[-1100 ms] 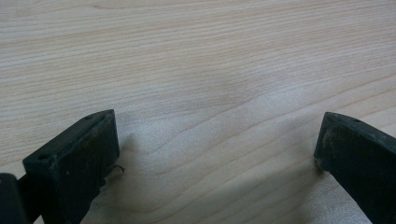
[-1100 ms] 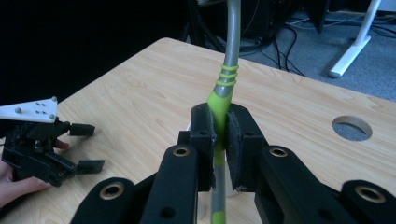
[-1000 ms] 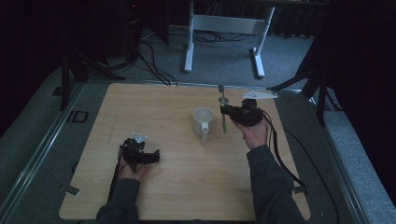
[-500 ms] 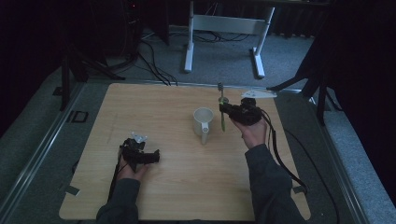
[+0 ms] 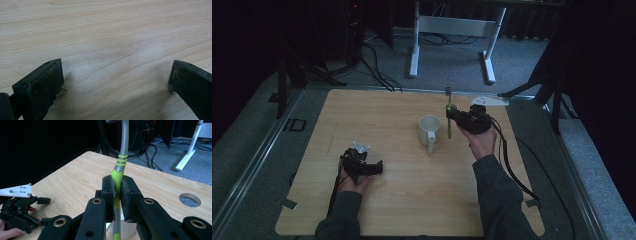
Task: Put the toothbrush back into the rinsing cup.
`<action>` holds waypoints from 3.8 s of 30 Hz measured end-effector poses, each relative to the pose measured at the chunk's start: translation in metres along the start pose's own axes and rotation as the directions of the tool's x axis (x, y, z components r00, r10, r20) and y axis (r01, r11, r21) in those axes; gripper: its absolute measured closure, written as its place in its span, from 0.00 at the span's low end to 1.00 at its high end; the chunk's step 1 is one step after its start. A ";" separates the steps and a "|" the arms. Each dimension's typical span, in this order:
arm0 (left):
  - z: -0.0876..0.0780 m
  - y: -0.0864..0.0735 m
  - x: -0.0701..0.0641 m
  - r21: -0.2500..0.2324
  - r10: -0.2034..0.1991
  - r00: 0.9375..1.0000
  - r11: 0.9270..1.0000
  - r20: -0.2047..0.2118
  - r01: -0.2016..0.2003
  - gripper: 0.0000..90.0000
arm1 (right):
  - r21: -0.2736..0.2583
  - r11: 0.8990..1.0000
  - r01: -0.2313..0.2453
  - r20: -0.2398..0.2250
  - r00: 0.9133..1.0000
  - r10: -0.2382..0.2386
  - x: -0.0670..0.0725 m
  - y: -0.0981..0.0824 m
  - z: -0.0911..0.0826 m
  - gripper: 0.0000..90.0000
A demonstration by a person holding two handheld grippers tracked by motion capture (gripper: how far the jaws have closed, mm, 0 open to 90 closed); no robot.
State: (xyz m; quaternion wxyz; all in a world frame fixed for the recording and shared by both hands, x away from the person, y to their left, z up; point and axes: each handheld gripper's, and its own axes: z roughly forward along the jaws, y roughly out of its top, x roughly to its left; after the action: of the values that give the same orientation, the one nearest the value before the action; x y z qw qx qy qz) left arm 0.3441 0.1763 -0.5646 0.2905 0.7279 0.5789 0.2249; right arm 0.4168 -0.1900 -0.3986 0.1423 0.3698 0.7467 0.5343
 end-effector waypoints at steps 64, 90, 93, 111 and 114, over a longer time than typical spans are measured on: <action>0.000 0.000 0.000 0.000 0.000 1.000 1.000 0.000 0.000 0.00 | -0.139 0.990 -0.016 -0.065 0.998 0.007 0.015 -0.007 0.018 0.91; 0.000 0.000 0.000 0.001 0.001 1.000 1.000 0.000 -0.001 0.00 | -0.139 0.990 0.002 -0.074 0.997 -0.013 0.023 -0.015 0.027 0.91; 0.000 0.000 0.000 0.000 0.001 1.000 1.000 0.000 -0.001 0.00 | -0.142 0.990 0.010 -0.070 0.997 -0.020 0.024 -0.017 0.028 0.91; 0.000 0.000 0.000 0.000 0.001 1.000 1.000 0.000 -0.001 0.00 | -0.140 0.990 0.005 -0.062 0.998 -0.014 0.024 -0.023 0.036 0.91; 0.000 0.000 0.000 0.000 0.000 1.000 1.000 0.000 0.000 0.00 | -0.139 0.990 0.002 -0.063 0.998 -0.011 0.024 -0.024 0.036 0.91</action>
State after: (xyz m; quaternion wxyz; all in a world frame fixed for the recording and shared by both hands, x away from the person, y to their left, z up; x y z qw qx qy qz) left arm 0.3441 0.1763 -0.5646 0.2907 0.7279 0.5788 0.2250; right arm 0.4130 -0.1519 -0.4305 0.1457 0.3395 0.7131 0.5958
